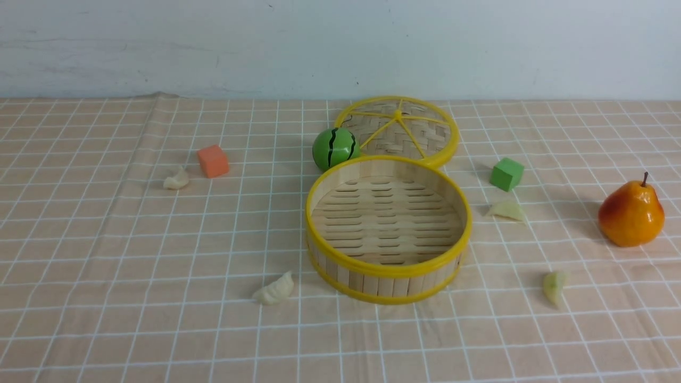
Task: Put the dumplings into the steamer on the table with the brown tablecloth.
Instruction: 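Reach for and grasp a dumpling on the table with the left gripper, then place the dumpling into the bamboo steamer basket with the left gripper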
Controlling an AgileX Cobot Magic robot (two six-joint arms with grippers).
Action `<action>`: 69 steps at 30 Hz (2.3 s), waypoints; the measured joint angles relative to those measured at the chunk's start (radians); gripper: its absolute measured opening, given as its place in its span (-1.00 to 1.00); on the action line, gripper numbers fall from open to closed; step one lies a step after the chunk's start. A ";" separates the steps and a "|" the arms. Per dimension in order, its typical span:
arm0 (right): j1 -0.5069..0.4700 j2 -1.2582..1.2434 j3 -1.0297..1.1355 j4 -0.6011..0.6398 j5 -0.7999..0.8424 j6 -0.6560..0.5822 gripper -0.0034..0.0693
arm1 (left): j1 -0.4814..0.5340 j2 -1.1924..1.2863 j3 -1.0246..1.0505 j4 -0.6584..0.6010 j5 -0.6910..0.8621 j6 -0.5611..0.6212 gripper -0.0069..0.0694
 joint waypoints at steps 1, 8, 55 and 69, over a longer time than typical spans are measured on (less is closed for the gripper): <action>0.000 0.026 -0.028 -0.002 0.000 -0.021 -0.69 | 0.000 0.024 -0.029 0.025 0.011 0.006 -0.70; 0.000 0.280 -0.146 -0.007 0.132 -0.210 -0.95 | 0.000 0.412 -0.227 0.134 0.079 0.104 -0.86; 0.427 1.165 -0.577 0.000 0.870 -0.350 -0.90 | 0.010 2.316 -1.812 0.351 1.048 0.071 0.49; 0.427 1.173 -0.577 0.005 0.867 -0.343 -0.88 | -0.001 2.236 -1.837 0.293 1.136 0.073 -0.21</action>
